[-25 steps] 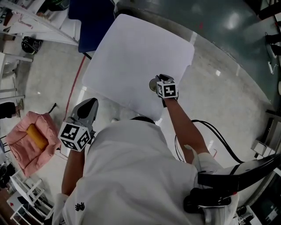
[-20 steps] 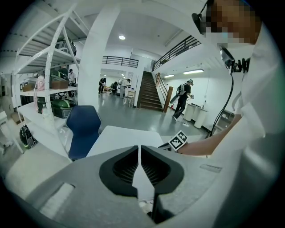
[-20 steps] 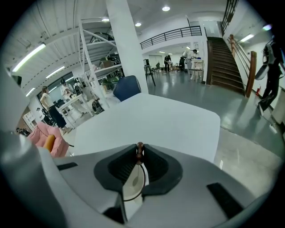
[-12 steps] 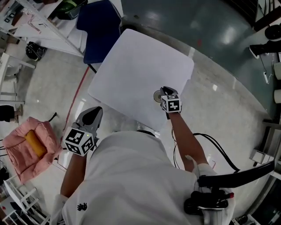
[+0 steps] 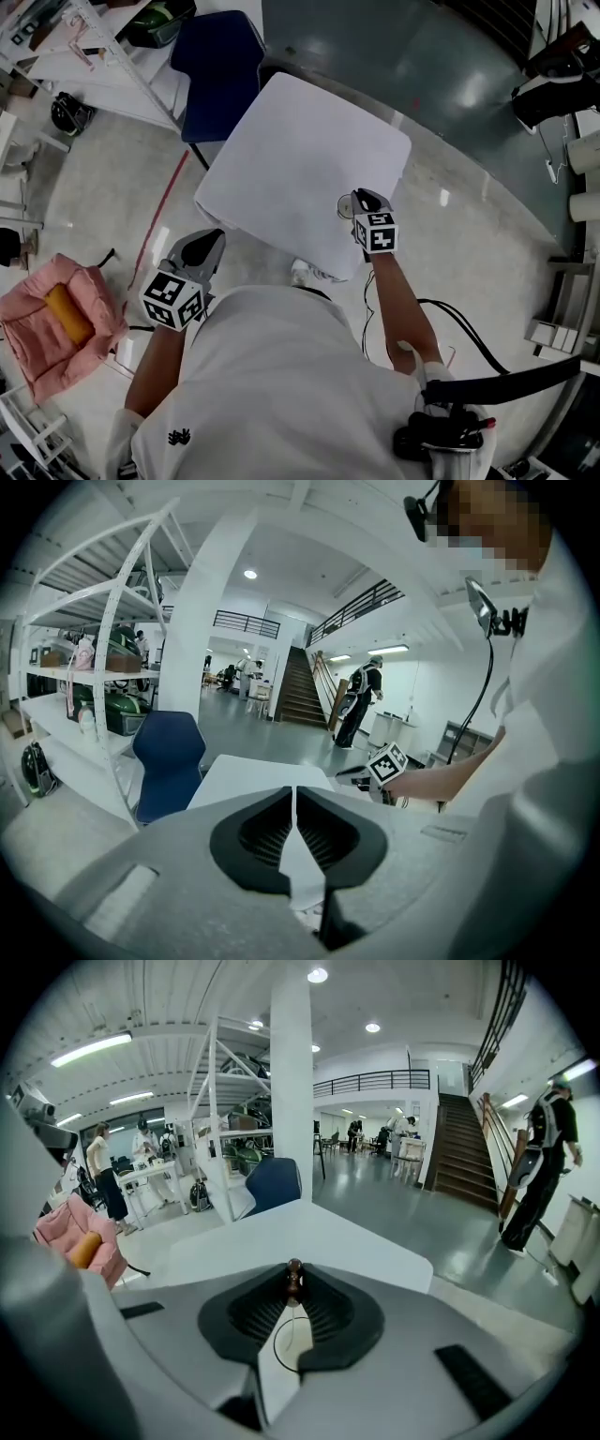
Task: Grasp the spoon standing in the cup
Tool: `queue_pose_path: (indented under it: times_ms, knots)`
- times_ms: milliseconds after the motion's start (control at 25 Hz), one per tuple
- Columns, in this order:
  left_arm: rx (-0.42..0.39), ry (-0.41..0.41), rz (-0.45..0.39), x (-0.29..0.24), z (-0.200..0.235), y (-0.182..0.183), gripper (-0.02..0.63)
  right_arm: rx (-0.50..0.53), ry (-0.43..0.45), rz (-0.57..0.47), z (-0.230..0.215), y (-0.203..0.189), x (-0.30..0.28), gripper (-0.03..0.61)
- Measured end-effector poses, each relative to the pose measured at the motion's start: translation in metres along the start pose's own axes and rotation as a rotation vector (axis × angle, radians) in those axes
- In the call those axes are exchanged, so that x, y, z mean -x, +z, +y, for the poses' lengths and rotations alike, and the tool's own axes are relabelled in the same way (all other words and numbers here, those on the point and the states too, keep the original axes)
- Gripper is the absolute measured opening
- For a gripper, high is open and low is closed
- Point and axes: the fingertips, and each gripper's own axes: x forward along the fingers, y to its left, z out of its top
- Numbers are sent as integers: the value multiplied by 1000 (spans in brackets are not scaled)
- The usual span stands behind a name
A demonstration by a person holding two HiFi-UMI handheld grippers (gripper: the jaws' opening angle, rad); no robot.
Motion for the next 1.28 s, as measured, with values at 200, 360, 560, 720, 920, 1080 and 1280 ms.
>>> queue_pose_path:
  times_ms: [200, 360, 560, 720, 920, 1080, 1280]
  knots:
    - [8, -38, -18, 24, 1, -10, 14, 19, -20, -57, 26, 27, 42, 55]
    - [22, -57, -34, 52, 10, -23, 14, 39, -15, -104, 64, 51, 71, 55]
    - [63, -90, -53, 87, 20, -41, 12, 52, 34, -136, 122, 67, 101, 54]
    - [57, -98, -49, 116, 28, -57, 12, 60, 82, -149, 173, 72, 122, 54]
    - [26, -106, -22, 145, 35, -77, 12, 73, 133, -150, 229, 68, 142, 54]
    - [5, -122, 0, 162, 36, -94, 12, 72, 159, -153, 266, 58, 158, 54]
    - [-6, -157, 8, 174, 27, -106, 12, 87, 188, -161, 302, 51, 179, 54]
